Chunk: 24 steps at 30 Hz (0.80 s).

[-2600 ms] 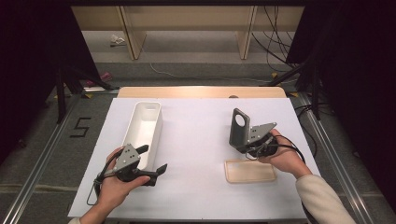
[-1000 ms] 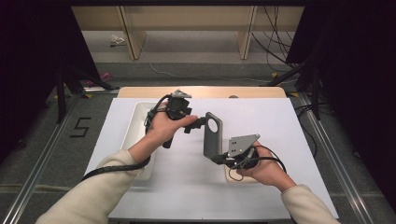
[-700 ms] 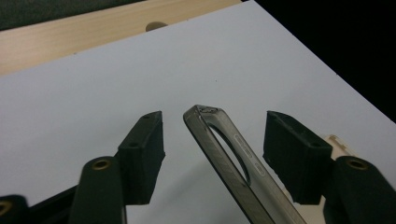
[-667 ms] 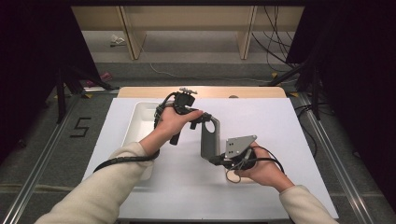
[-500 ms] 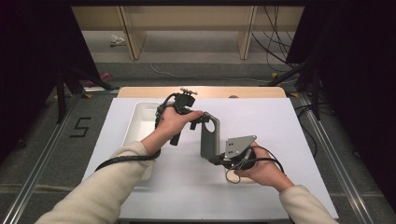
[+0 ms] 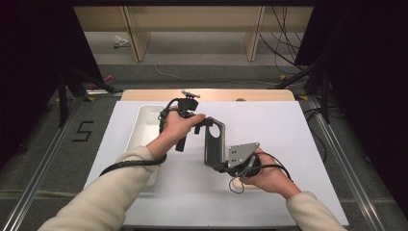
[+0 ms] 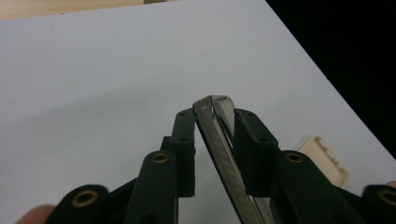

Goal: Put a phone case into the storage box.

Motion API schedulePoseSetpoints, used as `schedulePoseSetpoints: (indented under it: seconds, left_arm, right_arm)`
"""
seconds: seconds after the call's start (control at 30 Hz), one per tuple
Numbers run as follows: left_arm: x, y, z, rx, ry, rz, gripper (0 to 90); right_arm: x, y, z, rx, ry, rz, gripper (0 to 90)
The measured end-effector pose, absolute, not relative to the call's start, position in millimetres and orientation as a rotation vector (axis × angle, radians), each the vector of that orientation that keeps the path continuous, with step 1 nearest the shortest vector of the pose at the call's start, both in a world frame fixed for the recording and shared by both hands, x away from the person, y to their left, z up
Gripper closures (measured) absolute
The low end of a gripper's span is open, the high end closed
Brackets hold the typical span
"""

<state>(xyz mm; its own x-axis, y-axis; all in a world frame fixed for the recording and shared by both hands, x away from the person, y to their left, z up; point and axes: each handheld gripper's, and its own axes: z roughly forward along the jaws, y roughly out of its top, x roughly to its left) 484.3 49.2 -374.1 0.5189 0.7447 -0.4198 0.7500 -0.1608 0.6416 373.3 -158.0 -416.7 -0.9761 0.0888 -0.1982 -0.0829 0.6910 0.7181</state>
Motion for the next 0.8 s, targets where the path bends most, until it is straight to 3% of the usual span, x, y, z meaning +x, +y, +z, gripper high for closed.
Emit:
schedulePoseSetpoints:
  seconds: [0.23, 0.4, 0.43, 0.47, 0.53, 0.57, 0.6, 0.73, 0.77, 0.8]
  left_arm:
    - [470, 41, -362, 1.837, 1.187, -0.04, 80.7]
    - [458, 36, -353, 1.84, 1.096, 0.03, 81.7]
    - [455, 36, -350, 1.85, 1.069, 0.079, 81.7]
    - [452, 37, -349, 1.862, 1.028, 0.137, 81.6]
    - [451, 39, -349, 1.865, 1.007, 0.157, 81.6]
    - [449, 41, -350, 1.86, 0.985, 0.176, 81.6]
    - [446, 45, -352, 1.852, 0.964, 0.211, 81.6]
    - [442, 55, -355, 1.839, 0.911, 0.257, 81.5]
    - [440, 59, -357, 1.833, 0.887, 0.271, 81.5]
    - [438, 66, -359, 1.821, 0.86, 0.289, 81.5]
  right_arm:
    - [372, -152, -422, -0.022, 2.7, 1.071, 88.7]
    - [372, -152, -424, 0.002, 2.693, 1.061, 85.8]
    - [373, -153, -423, 0.012, 2.684, 1.06, 81.9]
    - [374, -155, -421, 0.096, 2.647, 1.084, 68.8]
    - [375, -156, -420, 0.13, 2.629, 1.088, 64.8]
    - [376, -157, -419, 0.169, 2.615, 1.089, 58.2]
    - [378, -160, -418, 0.265, 2.586, 1.105, 46.3]
    - [379, -166, -418, 0.347, 2.552, 1.13, 38.1]
    - [380, -170, -417, 0.425, 2.524, 1.159, 30.1]
    - [381, -173, -416, 0.462, 2.507, 1.173, 28.0]
